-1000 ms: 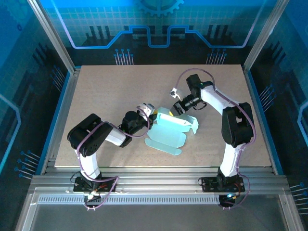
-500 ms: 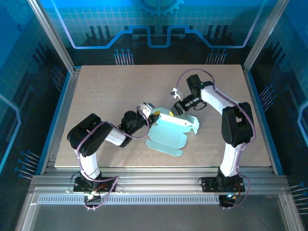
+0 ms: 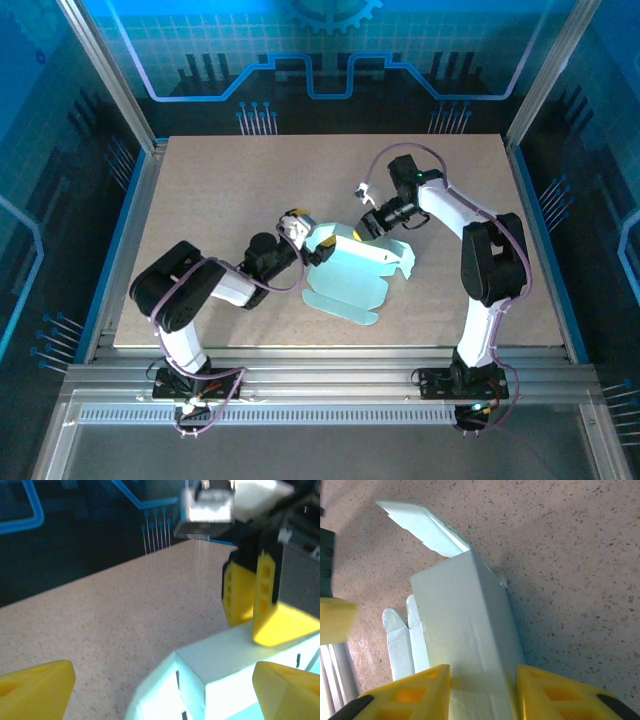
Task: Fold the paper box
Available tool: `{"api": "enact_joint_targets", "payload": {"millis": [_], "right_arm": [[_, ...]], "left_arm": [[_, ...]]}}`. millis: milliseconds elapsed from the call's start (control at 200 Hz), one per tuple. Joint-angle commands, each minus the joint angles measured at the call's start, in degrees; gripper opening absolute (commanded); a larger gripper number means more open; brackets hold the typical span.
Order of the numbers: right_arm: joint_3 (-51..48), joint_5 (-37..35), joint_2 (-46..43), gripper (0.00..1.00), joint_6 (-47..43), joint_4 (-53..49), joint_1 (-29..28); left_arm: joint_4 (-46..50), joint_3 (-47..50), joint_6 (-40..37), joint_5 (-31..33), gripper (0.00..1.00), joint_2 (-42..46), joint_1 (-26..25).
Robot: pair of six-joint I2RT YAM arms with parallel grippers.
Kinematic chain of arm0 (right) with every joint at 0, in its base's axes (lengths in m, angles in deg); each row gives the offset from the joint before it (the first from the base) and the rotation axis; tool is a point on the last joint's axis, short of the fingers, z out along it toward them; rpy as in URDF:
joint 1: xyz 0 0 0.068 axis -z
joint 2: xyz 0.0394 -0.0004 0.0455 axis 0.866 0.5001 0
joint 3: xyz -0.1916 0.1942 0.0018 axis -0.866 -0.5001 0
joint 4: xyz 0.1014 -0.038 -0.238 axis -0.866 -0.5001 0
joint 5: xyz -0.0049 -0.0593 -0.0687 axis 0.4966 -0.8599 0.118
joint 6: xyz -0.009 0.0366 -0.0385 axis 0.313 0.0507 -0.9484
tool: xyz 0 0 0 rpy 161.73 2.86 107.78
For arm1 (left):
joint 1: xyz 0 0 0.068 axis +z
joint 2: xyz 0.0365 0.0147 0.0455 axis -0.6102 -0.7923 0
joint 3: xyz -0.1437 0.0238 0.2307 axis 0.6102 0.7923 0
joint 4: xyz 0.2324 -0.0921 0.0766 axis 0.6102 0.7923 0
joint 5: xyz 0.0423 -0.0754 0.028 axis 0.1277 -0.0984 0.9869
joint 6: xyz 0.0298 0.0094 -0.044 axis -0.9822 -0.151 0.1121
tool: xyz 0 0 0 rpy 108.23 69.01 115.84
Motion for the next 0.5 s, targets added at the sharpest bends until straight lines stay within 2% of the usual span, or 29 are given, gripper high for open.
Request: {"api": "enact_joint_targets", "payload": {"millis": [0,190,355,495], "right_arm": [[-1.5,-4.4,-0.4,0.38,0.4,-1.4,0.3],[-1.3,-4.8,-0.8,0.38,0.3,-1.7,0.1],[-1.3,-4.9,-1.1,0.38,0.3,-1.7,0.0],[-1.2,-4.8,-1.2,0.38,0.4,-1.6,-0.2]], "left_arm": [[4.3,-0.1,1.6,0.0,0.97,4.8,2.3],[24.5,-6.2,14.2,-0.2,0.99,11.7,9.3],[52.9,-18.2,14.7,-0.2,0.99,13.7,10.9],[69.6,-27.7,16.5,-3.8,0.86,9.1,12.7]]}}
